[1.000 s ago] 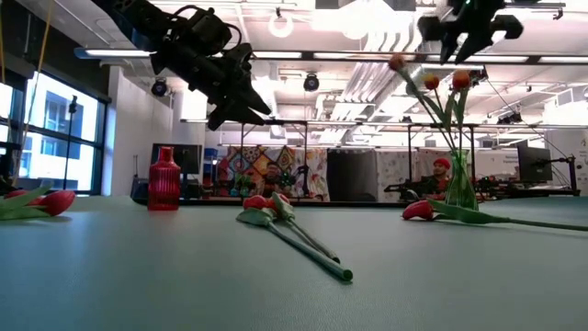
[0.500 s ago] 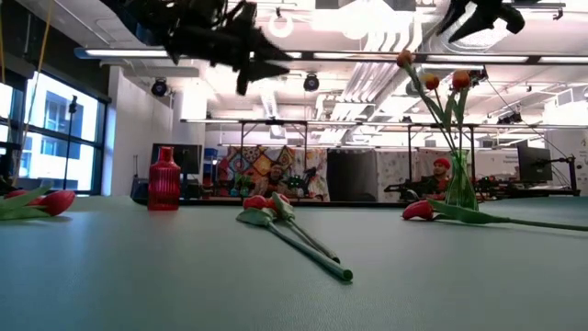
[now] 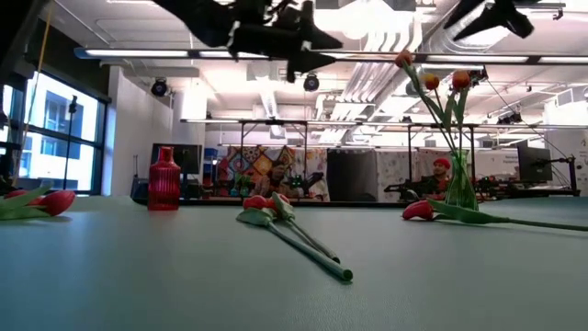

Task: Sort flowers into vase by color
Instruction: Put the right orange tulip into the green flower vase

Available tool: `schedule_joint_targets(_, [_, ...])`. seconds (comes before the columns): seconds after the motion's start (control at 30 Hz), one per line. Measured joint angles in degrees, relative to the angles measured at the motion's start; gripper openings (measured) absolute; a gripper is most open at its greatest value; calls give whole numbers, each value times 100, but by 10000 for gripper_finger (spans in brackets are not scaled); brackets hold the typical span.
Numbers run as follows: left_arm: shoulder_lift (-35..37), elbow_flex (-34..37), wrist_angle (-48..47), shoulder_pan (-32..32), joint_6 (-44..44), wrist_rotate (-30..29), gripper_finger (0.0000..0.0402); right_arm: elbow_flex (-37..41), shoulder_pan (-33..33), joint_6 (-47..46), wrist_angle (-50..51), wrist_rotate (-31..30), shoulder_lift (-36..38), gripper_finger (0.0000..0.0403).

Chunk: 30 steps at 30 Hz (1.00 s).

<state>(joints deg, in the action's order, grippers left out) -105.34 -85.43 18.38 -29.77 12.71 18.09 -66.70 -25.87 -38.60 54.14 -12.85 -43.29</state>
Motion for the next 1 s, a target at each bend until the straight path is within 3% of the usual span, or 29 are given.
schedule_joint_targets(0.17, [-986,-1368,3,-21,102,-20,198,0,0,7,629,67,-2,130])
schedule_joint_targets(0.5, [-2577,-3779,-104,-16,448,70,198,0,0,372,648,148,41,130])
schedule_joint_targets(0.73, [-3124,-4480,-109,-7,531,216,191,0,0,412,687,178,103,130])
schedule_joint_targets(1.0, [-3514,-4675,190,66,810,121,158,0,0,396,691,229,109,106])
